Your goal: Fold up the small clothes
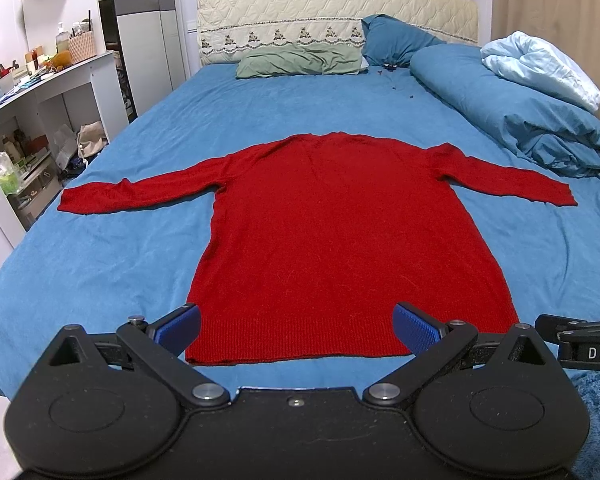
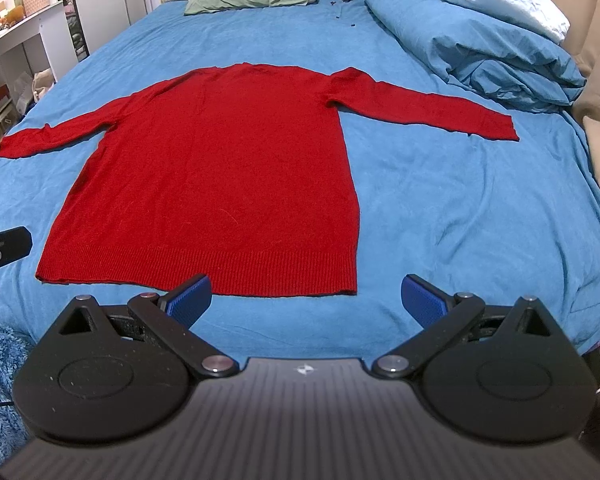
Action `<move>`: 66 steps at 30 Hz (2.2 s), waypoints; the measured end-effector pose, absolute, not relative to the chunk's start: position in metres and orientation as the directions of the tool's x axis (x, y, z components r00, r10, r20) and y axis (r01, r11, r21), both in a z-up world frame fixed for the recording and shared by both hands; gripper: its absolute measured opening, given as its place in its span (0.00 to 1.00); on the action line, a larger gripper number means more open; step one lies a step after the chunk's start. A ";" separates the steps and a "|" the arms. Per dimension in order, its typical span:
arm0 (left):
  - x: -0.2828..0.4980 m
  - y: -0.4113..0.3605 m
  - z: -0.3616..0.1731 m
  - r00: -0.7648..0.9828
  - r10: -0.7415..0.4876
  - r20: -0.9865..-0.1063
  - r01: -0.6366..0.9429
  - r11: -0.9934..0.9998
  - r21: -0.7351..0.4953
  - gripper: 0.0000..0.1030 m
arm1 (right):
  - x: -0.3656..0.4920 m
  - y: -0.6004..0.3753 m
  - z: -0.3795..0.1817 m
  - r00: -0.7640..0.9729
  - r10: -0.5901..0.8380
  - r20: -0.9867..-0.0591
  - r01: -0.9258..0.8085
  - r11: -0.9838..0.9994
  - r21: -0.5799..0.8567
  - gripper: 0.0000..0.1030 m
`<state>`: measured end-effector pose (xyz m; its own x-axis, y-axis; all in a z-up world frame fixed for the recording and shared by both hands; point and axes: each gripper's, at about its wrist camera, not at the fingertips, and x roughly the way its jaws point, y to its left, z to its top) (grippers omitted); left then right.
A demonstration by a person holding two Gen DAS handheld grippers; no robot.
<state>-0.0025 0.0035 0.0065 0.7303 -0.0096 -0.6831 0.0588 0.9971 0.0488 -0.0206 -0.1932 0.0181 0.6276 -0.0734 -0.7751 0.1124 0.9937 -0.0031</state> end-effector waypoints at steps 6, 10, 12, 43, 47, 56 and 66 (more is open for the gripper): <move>-0.003 0.004 0.007 0.730 -0.012 -0.683 0.060 0.997 0.047 1.00 | -0.020 -0.193 0.019 0.628 -0.073 -0.775 0.112 0.994 -0.003 1.00; -0.003 0.004 0.007 0.731 -0.013 -0.683 0.060 0.997 0.045 1.00 | -0.020 -0.193 0.019 0.628 -0.072 -0.775 0.112 0.994 -0.002 1.00; -0.003 0.004 0.007 0.731 -0.013 -0.682 0.060 0.997 0.045 1.00 | -0.020 -0.193 0.018 0.629 -0.071 -0.774 0.111 0.994 -0.001 1.00; -0.002 0.003 0.011 0.733 -0.013 -0.680 0.062 0.997 0.047 1.00 | -0.020 -0.193 0.020 0.632 -0.071 -0.771 0.110 0.994 -0.002 1.00; 0.000 0.001 0.012 0.736 -0.016 -0.677 0.064 0.997 0.046 1.00 | -0.020 -0.192 0.024 0.635 -0.071 -0.770 0.112 0.994 0.000 1.00; 0.044 -0.018 0.058 0.803 -0.055 -0.594 0.102 0.994 0.046 1.00 | 0.002 -0.233 0.052 0.685 -0.080 -0.724 0.168 0.984 0.051 1.00; 0.179 -0.080 0.072 0.790 -0.219 -0.572 0.236 0.971 -0.046 1.00 | 0.076 -0.361 0.075 0.751 -0.169 -0.639 0.342 0.927 0.156 1.00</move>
<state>0.1789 -0.0795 0.0723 0.7903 -0.2193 -0.5721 0.2360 0.9707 -0.0460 0.0761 -0.3612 0.0748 0.7505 -0.1691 -0.6389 0.3415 0.9269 0.1559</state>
